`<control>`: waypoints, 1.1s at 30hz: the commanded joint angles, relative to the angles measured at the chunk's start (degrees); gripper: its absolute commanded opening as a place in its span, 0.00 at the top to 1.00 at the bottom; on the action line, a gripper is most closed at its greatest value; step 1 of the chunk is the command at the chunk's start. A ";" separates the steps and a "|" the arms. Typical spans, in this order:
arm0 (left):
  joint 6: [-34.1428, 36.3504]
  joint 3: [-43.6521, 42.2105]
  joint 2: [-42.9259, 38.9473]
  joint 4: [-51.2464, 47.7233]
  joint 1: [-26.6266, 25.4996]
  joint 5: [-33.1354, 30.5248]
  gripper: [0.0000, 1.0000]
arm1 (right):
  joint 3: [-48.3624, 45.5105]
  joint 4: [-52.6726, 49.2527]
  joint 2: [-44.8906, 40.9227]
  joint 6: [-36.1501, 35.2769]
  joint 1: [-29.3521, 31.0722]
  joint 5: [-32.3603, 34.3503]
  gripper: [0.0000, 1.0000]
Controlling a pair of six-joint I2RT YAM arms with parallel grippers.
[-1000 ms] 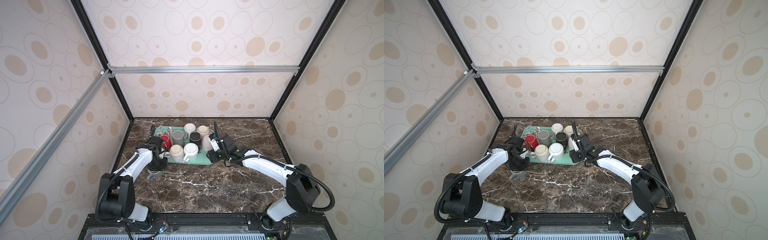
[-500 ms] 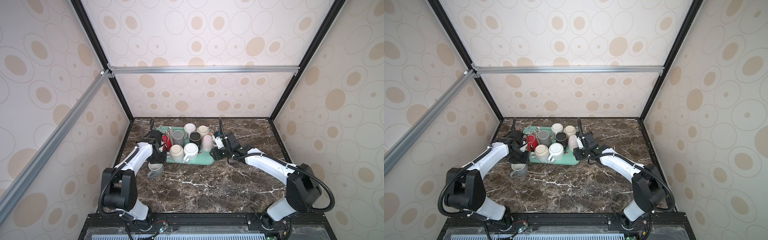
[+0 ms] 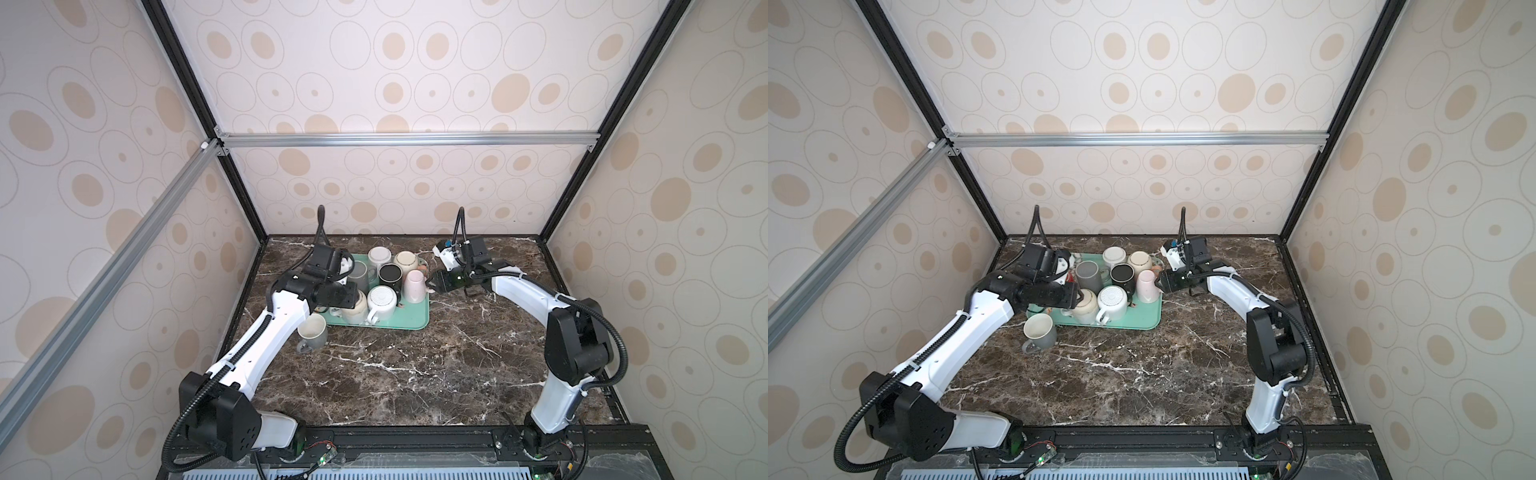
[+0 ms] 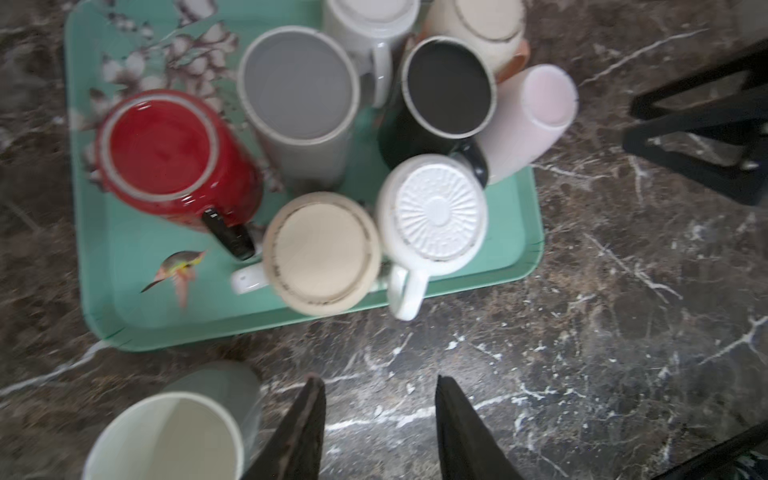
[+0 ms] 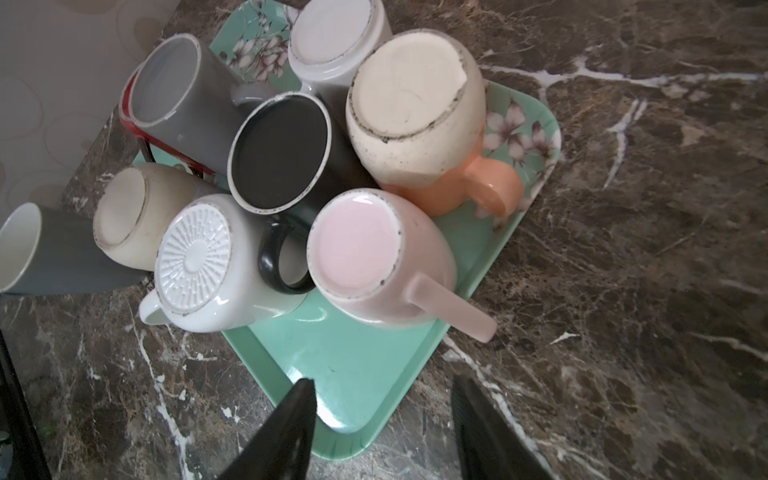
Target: Turn the mug right side up
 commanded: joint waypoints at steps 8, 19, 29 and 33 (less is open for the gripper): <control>-10.80 -11.56 0.80 23.29 -12.16 5.18 0.58 | 8.21 -4.19 9.62 -4.83 -3.14 -12.19 0.42; -11.42 -17.02 2.22 30.87 -13.62 6.00 0.57 | 12.30 -8.79 13.21 -9.52 -3.15 -10.18 0.37; -10.63 -16.64 4.37 30.83 -14.11 6.48 0.57 | 16.31 -8.32 17.95 -10.94 -3.05 -18.67 0.36; -11.21 -19.70 2.35 31.47 -14.13 5.20 0.56 | 14.44 -8.84 17.09 -11.02 -2.32 -18.78 0.36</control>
